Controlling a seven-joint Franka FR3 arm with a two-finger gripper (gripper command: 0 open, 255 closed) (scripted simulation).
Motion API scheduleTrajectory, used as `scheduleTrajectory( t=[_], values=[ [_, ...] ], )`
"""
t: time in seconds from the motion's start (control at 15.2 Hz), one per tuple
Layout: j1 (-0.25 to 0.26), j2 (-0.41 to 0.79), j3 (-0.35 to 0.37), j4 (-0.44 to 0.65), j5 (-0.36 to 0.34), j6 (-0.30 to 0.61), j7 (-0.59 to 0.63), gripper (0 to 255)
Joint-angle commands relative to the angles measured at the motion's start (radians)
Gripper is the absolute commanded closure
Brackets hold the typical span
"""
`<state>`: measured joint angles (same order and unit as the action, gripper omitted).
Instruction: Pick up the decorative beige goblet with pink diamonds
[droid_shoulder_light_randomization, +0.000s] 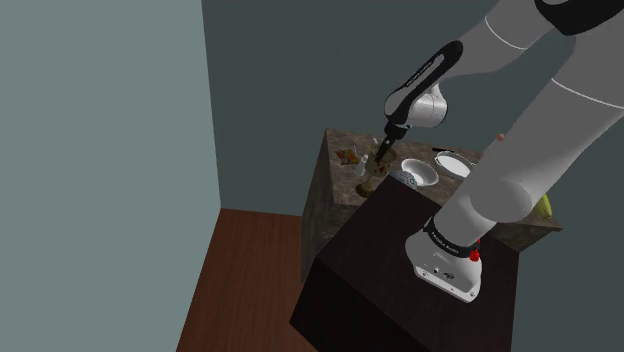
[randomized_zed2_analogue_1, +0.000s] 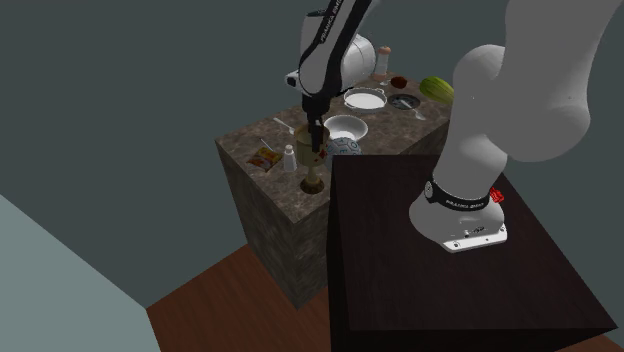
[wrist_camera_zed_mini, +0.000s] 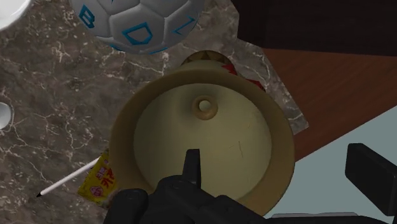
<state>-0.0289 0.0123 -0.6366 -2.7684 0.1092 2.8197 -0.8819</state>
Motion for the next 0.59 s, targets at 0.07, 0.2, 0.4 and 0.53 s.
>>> scheduleTrajectory(
  t=[0.07,0.2,0.4,0.53],
  values=[
    [-0.001,0.073,0.033,0.013,0.162,0.042,-0.12,0],
    [-0.03,0.131,0.092,0.027,0.297,0.072,-0.219,0],
    [-0.038,0.129,0.099,0.025,0.291,0.073,-0.215,255],
    [-0.037,0.129,0.098,0.025,0.29,0.073,-0.214,255]
  ],
)
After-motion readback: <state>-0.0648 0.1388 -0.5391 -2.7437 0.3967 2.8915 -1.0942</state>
